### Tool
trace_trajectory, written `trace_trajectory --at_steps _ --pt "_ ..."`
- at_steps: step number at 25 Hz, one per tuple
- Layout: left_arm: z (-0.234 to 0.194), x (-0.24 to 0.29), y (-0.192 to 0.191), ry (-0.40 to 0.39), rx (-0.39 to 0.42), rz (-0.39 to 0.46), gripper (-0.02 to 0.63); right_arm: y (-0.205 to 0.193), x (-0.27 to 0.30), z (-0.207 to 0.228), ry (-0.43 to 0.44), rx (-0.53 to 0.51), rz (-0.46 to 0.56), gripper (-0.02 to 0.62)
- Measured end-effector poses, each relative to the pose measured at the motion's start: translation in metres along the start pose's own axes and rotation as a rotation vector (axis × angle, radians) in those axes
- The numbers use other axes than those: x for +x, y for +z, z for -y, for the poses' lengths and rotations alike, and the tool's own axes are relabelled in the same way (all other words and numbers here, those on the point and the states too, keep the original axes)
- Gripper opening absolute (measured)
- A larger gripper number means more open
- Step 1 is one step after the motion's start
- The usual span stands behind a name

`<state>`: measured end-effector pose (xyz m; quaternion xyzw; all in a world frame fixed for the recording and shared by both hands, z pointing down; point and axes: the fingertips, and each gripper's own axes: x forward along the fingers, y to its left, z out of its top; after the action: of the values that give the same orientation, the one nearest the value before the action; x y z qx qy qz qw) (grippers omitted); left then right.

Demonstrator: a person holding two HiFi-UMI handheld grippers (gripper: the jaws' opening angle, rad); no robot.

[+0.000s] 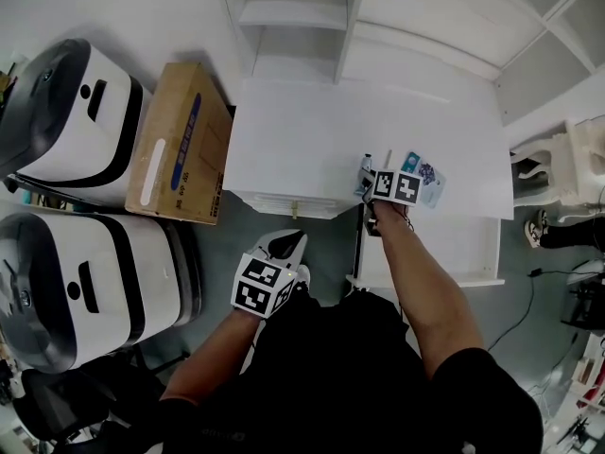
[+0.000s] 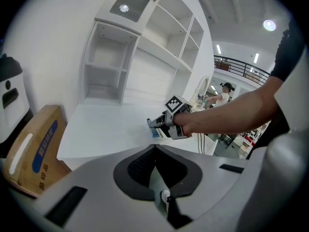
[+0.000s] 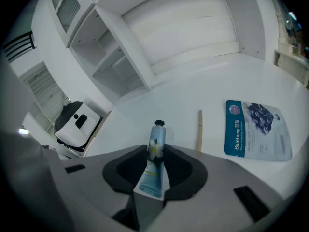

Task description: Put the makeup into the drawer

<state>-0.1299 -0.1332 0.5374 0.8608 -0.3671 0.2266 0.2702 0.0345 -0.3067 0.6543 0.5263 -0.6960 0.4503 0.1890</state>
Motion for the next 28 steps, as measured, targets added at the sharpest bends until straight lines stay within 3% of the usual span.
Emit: trace_trajectory --at_steps 5,19,28 --pt "0.015 0.012 0.005 0.0 0.01 0.002 0.006 0.005 -0.022 -0.007 0.066 -0.018 0.025 0.121" --pt "0.071 0.052 0.013 -0.031 0.05 -0.024 0.006 -0.019 -0.097 0.022 0.146 -0.22 0.027 0.117" --pt "0.09 0.071 0.015 -0.027 0.059 -0.048 0.006 -0.093 -0.106 0.063 0.112 -0.709 -0.154 0.117"
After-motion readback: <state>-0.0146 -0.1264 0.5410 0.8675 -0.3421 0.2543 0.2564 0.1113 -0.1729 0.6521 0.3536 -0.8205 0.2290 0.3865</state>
